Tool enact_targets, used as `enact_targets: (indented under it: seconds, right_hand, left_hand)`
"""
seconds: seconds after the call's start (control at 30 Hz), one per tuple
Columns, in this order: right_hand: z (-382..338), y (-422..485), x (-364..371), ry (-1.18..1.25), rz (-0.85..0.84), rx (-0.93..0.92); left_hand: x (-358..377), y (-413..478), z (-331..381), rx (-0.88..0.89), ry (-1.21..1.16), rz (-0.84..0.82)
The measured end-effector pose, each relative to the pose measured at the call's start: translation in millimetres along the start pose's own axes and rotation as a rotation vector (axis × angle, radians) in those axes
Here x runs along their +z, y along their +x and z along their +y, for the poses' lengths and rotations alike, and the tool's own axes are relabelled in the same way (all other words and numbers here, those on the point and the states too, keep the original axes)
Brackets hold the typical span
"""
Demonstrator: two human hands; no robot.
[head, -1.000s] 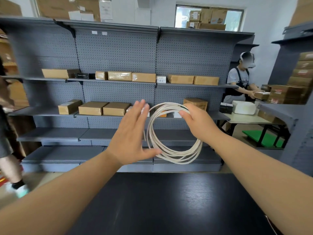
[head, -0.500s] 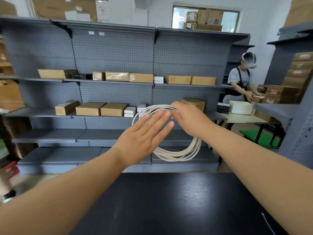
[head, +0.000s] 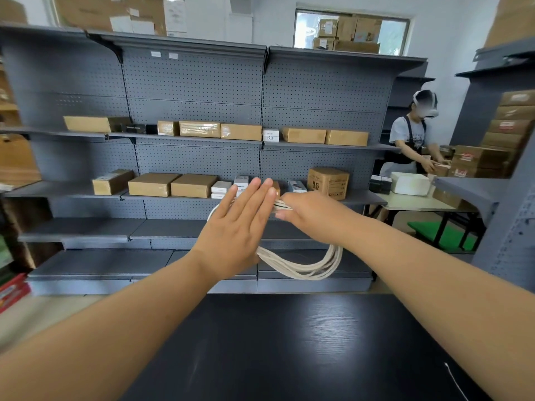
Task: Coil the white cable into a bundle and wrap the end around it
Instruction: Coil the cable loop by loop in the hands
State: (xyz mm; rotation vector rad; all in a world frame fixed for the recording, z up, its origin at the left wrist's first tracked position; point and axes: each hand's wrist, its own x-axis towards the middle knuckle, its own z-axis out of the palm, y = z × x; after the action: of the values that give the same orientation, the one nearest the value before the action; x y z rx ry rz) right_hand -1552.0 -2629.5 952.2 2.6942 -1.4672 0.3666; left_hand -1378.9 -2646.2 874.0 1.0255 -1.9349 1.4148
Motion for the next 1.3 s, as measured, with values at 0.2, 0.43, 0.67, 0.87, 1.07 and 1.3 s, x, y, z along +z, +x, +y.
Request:
enact_targets:
  seconds: [0.2,0.43,0.67,0.87,1.07,1.3]
  right_hand:
    - [-1.1,-1.5,2.4,-0.031,-0.066,0.007]
    - [-0.2,-2.1,8.1,-0.063,-0.036,-0.078]
    - [3.0,-3.5,19.5,0.026,-0.001,-0.091]
    - [-4.1,-11.0,27.4,-0.422,0.1,-0.075]
    - [-12.2,-10.6,39.5,-0.458,0.199,0.047]
    - [-15.1,-9.9,52.6,-0.417,0.215,0.11]
  left_hand:
    - [2.1,2.2,-1.0,-0.032,-0.054,0.004]
    - [2.1,8.8,-3.5,-0.034,-0.116,0.039]
    - [-4.0,20.3,-8.4,-0.018,-0.146,-0.203]
    - [-4.3,25.8,-10.0,-0.003,-0.18,-0.354]
    - [-3.8,27.9,-7.0,-0.018,-0.205,-0.382]
    - [-5.8,26.2,-2.9,-0.039,-0.201,-0.41]
